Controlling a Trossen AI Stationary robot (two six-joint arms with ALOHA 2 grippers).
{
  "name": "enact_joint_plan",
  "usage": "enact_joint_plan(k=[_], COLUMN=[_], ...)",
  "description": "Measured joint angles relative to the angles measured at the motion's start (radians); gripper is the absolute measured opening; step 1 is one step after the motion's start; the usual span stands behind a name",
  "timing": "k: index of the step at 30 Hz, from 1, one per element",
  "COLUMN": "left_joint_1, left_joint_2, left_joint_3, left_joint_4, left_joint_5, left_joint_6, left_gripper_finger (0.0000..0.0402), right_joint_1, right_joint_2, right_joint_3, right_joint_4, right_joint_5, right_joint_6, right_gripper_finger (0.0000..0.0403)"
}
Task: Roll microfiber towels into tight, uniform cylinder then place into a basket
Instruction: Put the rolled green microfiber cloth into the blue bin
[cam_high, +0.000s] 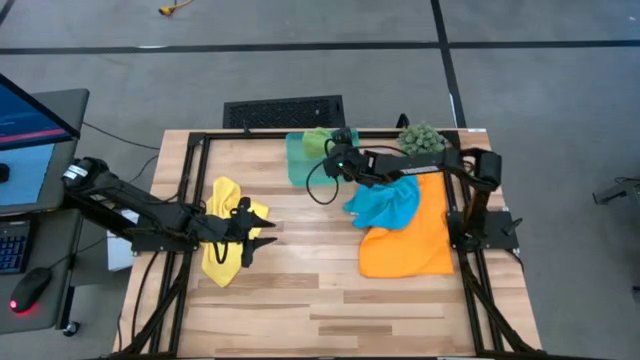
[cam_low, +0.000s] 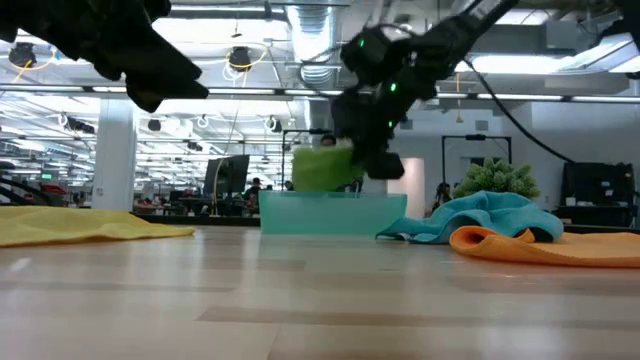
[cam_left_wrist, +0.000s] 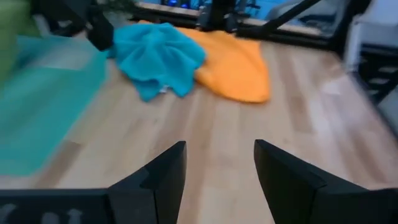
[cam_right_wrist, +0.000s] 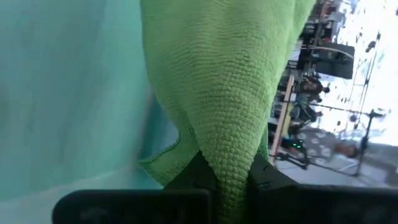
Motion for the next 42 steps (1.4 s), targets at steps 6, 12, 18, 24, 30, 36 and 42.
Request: enact_joint_plan(k=[6,12,18,24,30,36,42], left_joint_1=[0.033,0.092,0.115,0.115,0.115,0.119,0.142], left_joint_2=[0.000,0.000,0.000,0.000,0.000,0.000,0.000], left_joint_3=[0.000,0.000,0.000,0.000,0.000,0.000,0.016], left_joint_4=[-0.010,-0.015,-0.015,-0.020,-0.032,-0.045,-0.056], left_joint_5=[-0.113,-0.103,-0.061,-0.060,-0.060,-0.060,-0.061], left_joint_6=[0.059,0.060,0.057,0.052,0.054,0.076,0.080], left_gripper_finger=[0.0181,0.0181,0.0180,0.0180,0.0180,0.0180,0.0180], right_joint_1=[-0.029,-0.003,0.041,0.053,0.012,-0.010,0.013], right_joint_2=[0.083,0.132,0.145,0.144,0.143,0.164,0.162], right_joint_3=[0.035,0.091,0.149,0.235,0.298,0.299,0.305], right_joint_4=[0.038,0.036,-0.045,-0.108,-0.209,-0.365,-0.367], right_joint_5=[-0.024,-0.070,-0.089,-0.086,-0.141,-0.223,-0.340], right_joint_6=[-0.096,-0.191,-0.212,-0.249,-0.150,-0.013,0.145], right_gripper_finger=[0.0047,0.0038,0.0047,0.0038,0.0047,0.0038,0.0044])
